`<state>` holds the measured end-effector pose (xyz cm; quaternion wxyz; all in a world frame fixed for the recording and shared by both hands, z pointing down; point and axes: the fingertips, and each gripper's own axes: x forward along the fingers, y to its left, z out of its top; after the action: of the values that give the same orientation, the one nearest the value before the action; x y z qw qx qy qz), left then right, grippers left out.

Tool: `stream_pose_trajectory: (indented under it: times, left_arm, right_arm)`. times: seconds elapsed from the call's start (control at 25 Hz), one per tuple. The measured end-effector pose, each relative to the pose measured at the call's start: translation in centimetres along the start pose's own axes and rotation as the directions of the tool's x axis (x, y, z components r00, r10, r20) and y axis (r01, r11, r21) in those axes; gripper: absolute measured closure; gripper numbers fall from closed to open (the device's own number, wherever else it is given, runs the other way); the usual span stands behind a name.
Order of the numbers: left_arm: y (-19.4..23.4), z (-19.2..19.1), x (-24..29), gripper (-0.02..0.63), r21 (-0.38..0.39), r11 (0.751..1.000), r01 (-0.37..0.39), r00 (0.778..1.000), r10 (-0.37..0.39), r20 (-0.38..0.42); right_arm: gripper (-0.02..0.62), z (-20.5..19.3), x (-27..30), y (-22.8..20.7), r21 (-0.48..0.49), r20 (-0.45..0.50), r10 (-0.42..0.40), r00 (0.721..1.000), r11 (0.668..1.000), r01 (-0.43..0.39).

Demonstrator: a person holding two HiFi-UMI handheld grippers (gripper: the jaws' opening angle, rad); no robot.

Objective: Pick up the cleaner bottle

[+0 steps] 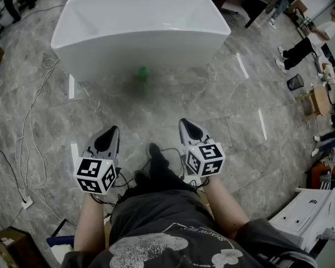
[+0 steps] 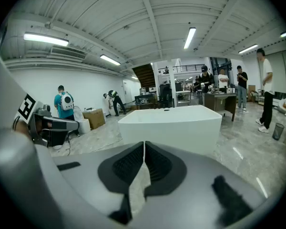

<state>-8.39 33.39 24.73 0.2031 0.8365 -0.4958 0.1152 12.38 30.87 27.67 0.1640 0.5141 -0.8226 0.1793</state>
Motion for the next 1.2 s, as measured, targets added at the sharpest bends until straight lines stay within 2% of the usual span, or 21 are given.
stream_pose_trajectory:
  times: [0.2,0.36,0.56,0.72,0.84,0.96,1.2]
  left_arm:
    - [-0.2,-0.1,-0.2,0.589,-0.027,0.999,0.040,0.999,-0.039,0.023]
    - [-0.1,-0.2,-0.7,0.589,-0.023,0.999,0.028,0.999,-0.028,0.021]
    - [1.1,-0.7,-2.2,0.589,-0.060,0.998,0.010,0.999,-0.008,0.035]
    - [1.8,-1.5,-2.7,0.589,-0.048,0.999,0.005,1.000,-0.004,0.024]
    - [1.3,-1.5,-3.2,0.589,-0.059,0.997,0.052,0.998,-0.050,0.036]
    - [1.1,-1.3,-3.7,0.589,-0.078,0.992,0.094,0.995,-0.091,0.043]
    - [3.5,-0.7,-3.0,0.589,-0.081,0.996,0.047,0.998,-0.044,0.036]
  right_arm:
    - [0.565,-0.8,0.4,0.3,-0.005,-0.020,0.002,1.000,1.000,-0.002]
    - [0.565,-0.7,0.7,1.0,-0.010,-0.025,0.012,1.000,1.000,-0.012]
    - [0.565,-0.7,0.8,2.4,-0.026,-0.020,0.027,0.999,0.999,-0.027]
    - [0.565,-1.0,0.6,2.7,-0.013,-0.012,0.030,0.999,0.999,-0.031]
    - [0.565,-1.0,0.1,2.8,0.029,0.020,0.050,0.999,0.998,-0.050]
    - [0.565,-0.7,-0.1,2.3,0.051,0.032,0.013,0.999,0.999,-0.015]
    - [0.565,-0.2,1.4,0.7,0.098,0.030,-0.038,0.999,0.995,0.035]
